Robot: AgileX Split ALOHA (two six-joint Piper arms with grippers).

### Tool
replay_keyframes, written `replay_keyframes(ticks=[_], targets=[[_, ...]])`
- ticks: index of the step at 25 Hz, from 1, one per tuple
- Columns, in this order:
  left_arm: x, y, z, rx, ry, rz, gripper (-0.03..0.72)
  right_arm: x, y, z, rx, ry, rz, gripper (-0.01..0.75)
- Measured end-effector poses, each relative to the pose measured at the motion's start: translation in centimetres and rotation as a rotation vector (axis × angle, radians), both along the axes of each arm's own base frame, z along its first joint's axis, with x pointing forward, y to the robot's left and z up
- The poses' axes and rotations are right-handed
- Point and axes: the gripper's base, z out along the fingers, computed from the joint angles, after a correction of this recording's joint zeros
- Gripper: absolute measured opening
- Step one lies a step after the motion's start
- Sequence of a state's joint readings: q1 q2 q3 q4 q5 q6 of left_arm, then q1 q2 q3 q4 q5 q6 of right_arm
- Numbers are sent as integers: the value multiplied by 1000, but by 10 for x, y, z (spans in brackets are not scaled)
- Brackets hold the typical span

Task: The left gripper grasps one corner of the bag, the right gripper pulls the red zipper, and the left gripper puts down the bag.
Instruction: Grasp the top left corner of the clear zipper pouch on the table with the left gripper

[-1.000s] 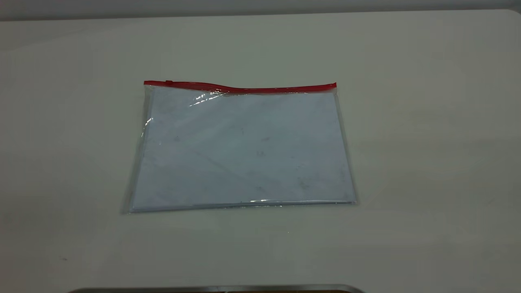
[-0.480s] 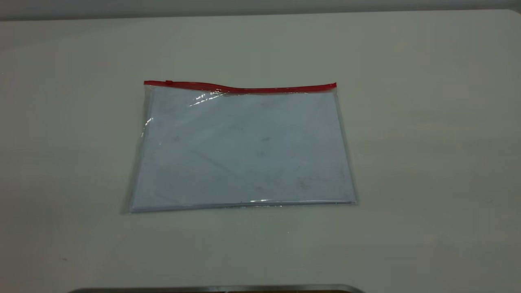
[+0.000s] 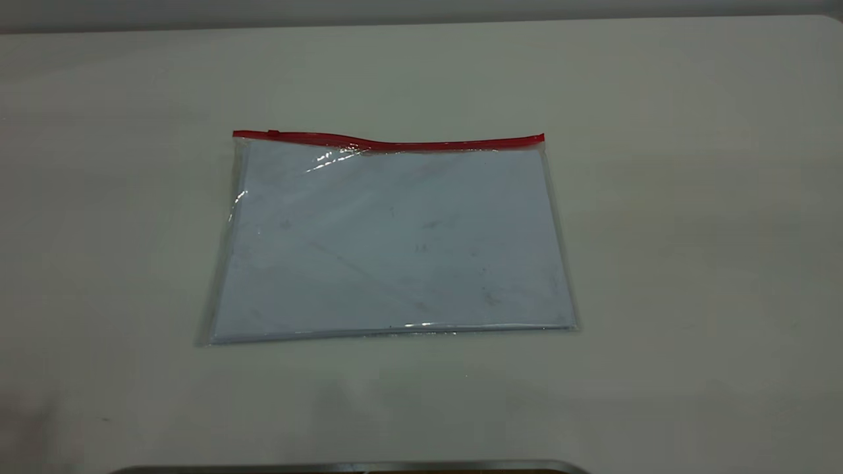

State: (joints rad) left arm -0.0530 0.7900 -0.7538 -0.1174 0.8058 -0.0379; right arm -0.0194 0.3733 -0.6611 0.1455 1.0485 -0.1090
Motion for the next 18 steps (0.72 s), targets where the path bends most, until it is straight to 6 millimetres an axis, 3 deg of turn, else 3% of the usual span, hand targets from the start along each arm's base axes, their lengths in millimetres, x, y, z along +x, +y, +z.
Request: replay_keyframes(ticks=[3, 10, 18], targets=[[48, -5, -17, -27, 28, -1, 586, 22, -1, -2, 2, 44, -4, 573], [129, -17, -77, -102, 109, -36, 586, 68, 0, -14, 27, 149, -7, 573], [214, -25, -110, -75, 167, -141, 586, 142, -2, -47, 6, 254, 14, 573]])
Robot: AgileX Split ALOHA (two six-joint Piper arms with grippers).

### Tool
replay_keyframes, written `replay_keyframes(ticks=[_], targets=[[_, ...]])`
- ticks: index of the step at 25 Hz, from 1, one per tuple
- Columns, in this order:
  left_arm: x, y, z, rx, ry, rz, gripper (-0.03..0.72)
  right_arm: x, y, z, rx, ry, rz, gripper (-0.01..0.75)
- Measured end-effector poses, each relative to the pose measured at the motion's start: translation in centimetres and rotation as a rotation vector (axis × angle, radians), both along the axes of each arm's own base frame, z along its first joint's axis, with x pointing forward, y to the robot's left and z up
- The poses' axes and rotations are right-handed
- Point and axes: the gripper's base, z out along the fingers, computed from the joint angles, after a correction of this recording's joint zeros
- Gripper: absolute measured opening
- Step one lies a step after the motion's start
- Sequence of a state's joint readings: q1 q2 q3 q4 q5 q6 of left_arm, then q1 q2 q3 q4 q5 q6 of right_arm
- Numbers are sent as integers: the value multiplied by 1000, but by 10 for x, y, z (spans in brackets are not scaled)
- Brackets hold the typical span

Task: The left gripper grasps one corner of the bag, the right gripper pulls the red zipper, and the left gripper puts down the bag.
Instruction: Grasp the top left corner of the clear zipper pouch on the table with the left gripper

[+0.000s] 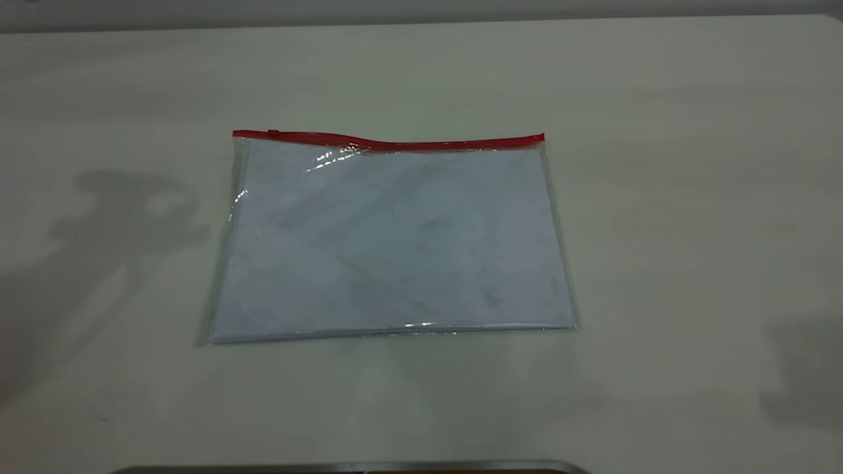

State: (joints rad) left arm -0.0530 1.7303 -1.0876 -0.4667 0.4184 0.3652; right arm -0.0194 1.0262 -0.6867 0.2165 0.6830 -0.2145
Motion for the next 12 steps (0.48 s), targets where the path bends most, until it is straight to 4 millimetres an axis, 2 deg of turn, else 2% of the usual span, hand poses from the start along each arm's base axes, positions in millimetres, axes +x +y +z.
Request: replay_keyframes(ticks=[5, 9, 12], targets=[[40, -2, -23, 7, 73, -79, 586, 41, 2, -36, 8, 65, 50, 573], [63, 11, -37, -6, 123, -98, 586, 68, 5, -60, 18, 113, 110, 573], [73, 24, -50, -39, 159, -109, 586, 87, 8, -77, 38, 145, 143, 573]])
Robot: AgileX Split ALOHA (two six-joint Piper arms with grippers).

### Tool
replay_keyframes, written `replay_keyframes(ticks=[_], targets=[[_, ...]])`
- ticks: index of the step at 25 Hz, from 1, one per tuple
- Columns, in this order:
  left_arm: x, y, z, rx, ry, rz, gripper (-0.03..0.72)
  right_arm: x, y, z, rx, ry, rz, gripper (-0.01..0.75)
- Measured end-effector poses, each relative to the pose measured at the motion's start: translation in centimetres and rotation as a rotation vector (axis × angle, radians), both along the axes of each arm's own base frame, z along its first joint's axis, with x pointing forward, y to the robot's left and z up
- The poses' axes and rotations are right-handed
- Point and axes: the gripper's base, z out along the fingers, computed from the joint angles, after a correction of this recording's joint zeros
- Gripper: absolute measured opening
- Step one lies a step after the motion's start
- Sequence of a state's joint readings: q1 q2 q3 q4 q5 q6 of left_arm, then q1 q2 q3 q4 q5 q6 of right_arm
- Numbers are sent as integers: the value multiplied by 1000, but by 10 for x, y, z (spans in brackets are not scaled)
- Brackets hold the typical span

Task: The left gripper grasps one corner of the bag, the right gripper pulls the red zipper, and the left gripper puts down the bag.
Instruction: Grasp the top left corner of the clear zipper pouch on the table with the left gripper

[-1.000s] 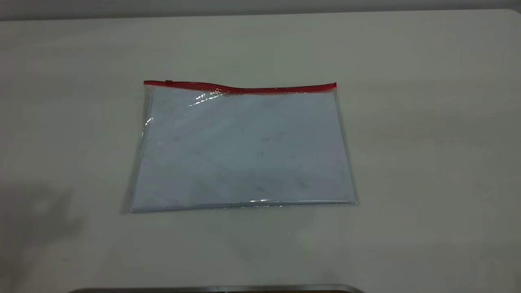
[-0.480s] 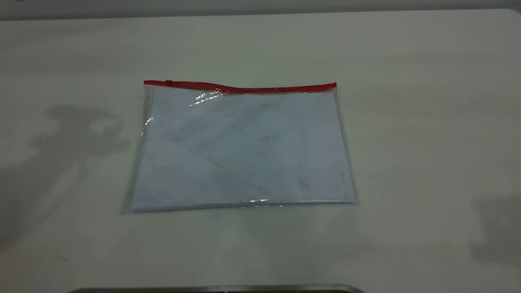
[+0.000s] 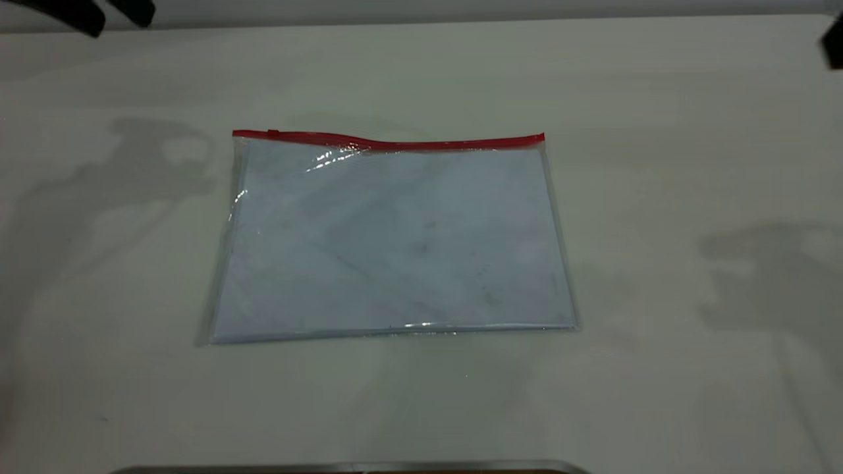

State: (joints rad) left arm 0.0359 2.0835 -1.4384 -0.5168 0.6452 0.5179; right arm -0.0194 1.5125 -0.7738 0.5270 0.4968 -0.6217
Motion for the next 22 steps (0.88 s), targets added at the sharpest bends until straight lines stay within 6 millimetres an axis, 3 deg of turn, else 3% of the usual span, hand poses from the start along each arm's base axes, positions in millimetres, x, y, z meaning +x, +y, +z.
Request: replay_keyframes(ticks=[4, 11, 22], targets=[[9, 5, -25, -83, 23, -50, 586, 21, 4, -17, 30, 15, 40, 573], [14, -8, -79, -245, 22, -155, 586, 46, 19, -26, 60, -10, 123, 573], [7, -10, -133, -278, 108, -175, 586, 53, 98, -53, 83, 24, 287, 573]])
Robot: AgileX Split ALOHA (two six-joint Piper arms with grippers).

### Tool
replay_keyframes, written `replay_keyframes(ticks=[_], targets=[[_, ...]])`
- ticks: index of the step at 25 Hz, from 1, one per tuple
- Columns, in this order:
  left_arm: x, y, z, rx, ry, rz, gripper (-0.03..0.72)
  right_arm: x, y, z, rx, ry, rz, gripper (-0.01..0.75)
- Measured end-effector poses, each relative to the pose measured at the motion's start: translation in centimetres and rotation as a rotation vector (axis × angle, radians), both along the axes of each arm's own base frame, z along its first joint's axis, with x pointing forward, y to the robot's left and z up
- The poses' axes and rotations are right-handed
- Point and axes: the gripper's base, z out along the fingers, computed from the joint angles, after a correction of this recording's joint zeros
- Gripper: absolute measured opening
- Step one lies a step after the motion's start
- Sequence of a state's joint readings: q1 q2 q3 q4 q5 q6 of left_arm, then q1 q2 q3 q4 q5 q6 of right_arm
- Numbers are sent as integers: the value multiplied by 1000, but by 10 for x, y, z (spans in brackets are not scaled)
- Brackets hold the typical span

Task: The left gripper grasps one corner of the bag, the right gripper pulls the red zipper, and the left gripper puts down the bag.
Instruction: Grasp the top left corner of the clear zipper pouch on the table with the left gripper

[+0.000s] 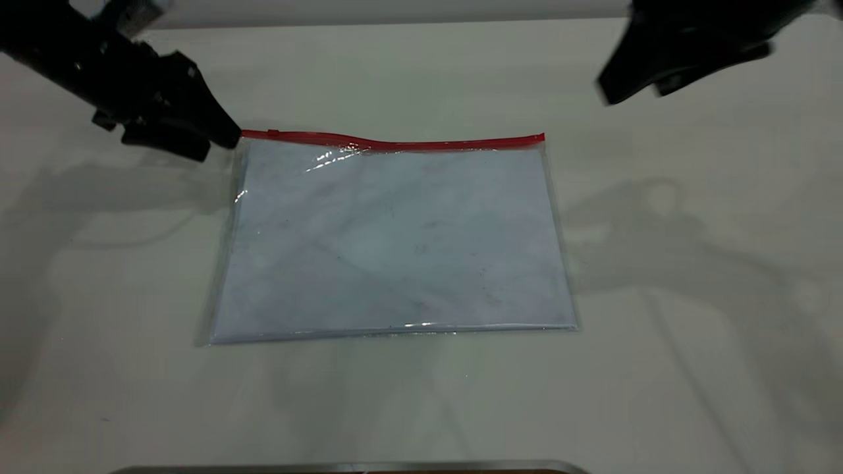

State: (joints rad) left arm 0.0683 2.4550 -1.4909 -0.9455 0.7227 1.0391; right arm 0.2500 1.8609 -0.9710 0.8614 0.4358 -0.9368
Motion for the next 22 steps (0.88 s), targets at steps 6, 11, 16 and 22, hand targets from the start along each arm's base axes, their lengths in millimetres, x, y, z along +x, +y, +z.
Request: replay_keyframes(ticks=[6, 11, 16, 22], targets=[[-3, -2, -17, -27, -7, -22, 586, 3, 26, -10, -1, 12, 65, 573], [1, -6, -26, -88, -55, 5, 586, 4, 27, -11, 0, 12, 68, 573], [0, -9, -38, -139, -57, 40, 586, 4, 27, -11, -2, 9, 74, 573], [-3, -13, -48, -204, -32, 57, 586, 4, 27, -11, -4, 6, 80, 573]])
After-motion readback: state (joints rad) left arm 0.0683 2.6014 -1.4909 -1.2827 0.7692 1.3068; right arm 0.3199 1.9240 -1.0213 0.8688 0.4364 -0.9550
